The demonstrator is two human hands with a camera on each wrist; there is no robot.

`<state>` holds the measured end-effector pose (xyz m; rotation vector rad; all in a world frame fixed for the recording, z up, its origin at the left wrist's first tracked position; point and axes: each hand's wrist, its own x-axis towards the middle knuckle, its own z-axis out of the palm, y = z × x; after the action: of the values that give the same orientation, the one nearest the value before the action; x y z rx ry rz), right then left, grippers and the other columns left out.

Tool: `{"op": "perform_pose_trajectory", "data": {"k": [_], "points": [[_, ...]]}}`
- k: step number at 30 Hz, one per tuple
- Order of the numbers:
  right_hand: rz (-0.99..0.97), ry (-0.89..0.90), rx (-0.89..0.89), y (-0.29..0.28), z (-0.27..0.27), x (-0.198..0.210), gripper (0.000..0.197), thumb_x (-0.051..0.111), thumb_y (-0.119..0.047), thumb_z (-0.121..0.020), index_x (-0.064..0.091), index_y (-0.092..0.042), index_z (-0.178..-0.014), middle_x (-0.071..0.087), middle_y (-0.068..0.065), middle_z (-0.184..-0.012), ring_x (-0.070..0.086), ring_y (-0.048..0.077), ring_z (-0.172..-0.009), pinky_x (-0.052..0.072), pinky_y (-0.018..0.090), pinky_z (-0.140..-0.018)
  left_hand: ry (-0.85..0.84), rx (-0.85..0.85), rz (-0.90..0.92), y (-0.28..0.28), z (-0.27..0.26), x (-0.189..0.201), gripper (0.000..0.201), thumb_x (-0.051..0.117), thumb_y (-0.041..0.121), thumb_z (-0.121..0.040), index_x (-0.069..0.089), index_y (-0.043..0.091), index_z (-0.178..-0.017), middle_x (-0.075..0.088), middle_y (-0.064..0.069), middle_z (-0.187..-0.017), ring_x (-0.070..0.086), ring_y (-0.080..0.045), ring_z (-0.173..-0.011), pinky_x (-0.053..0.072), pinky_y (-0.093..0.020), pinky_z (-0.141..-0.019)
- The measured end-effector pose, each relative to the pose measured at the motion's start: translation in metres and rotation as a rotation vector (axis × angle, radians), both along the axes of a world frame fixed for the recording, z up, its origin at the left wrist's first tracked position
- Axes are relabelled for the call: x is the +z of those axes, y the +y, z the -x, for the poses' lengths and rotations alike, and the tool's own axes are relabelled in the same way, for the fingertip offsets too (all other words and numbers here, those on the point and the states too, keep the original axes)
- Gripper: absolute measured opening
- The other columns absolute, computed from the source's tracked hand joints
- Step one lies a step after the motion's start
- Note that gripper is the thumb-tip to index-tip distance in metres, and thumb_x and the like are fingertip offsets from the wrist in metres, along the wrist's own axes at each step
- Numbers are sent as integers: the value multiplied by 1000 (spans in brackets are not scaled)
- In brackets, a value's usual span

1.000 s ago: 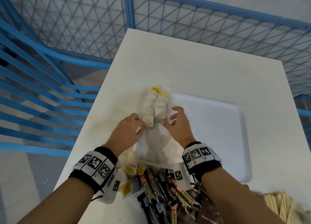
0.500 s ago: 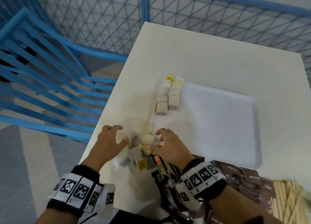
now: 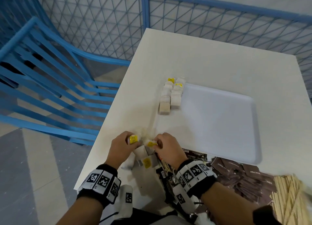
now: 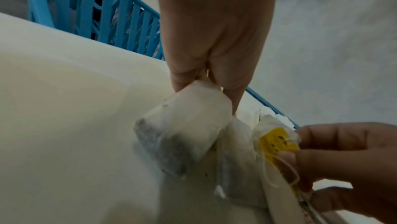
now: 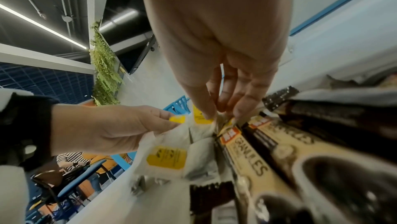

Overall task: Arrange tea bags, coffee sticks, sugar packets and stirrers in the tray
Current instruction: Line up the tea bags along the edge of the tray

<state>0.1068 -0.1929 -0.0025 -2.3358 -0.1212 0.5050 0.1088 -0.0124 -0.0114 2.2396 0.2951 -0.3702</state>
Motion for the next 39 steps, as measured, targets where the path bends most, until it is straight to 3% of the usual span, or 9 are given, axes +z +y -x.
{"op": "perform_pose_trajectory", "data": {"k": [8,11,15,21,25,27,30,35,39], "points": [[-235,26,-202,-14,-2,15,9,60,-17,-87,61,-12,-94,68,1,-87,63,13,-79,43,8,-64,13,132,325,20,-3,18,18,75,12,-76,68,13,-93,69,-5,-81,60,-12,-69,48,-21,-64],[-340,25,-227,-20,-5,28,5,61,-17,-87,60,-15,-92,68,-3,-85,61,6,-74,46,14,-69,19,245,533,24,-3,28,7,67,5,-83,68,6,-90,66,-11,-81,60,-18,-72,49,-26,-67],[-505,122,-89,-16,-7,47,6,62,-16,-87,64,-17,-93,69,-8,-82,60,6,-73,51,30,-76,16,254,614,10,-2,43,15,54,5,-91,66,14,-94,59,-5,-81,55,-14,-75,50,-23,-70],[-445,84,37,7,-10,53,11,68,-19,-83,65,-17,-93,63,-8,-75,55,0,-65,46,18,-67,248,156,890,-13,3,65,31,33,20,-101,63,15,-105,69,-6,-92,67,-12,-76,57,-25,-68],[-390,31,-28,16,-8,46,14,70,-20,-81,61,-12,-88,61,-9,-66,52,-1,-57,41,13,-60,308,49,815,-6,8,62,47,52,53,-88,61,12,-109,70,-7,-93,68,-16,-84,57,-29,-72],[-350,15,-29,18,-6,43,17,69,-21,-82,60,-11,-93,55,-12,-66,48,0,-57,38,11,-59,253,-7,744,0,13,60,39,69,36,-82,58,10,-109,67,-6,-88,67,-13,-76,55,-24,-68],[-253,11,-3,17,-3,36,19,61,-29,-88,58,-13,-99,53,-9,-76,47,1,-64,37,10,-60,175,80,655,10,19,58,17,64,9,-85,60,5,-101,67,-10,-84,66,-12,-68,54,-20,-63],[218,-94,166,-5,6,18,35,55,-32,-91,47,-16,-121,47,1,-118,43,17,-110,42,26,-88,16,187,284,40,28,50,4,66,14,-85,63,14,-82,67,-9,-76,63,-21,-71,50,-14,-56],[247,-89,119,-6,12,5,35,54,-33,-91,46,-15,-120,43,3,-120,43,19,-112,46,31,-88,14,27,96,50,35,38,23,71,19,-82,60,26,-101,64,8,-86,59,-5,-77,40,-5,-61]]}}
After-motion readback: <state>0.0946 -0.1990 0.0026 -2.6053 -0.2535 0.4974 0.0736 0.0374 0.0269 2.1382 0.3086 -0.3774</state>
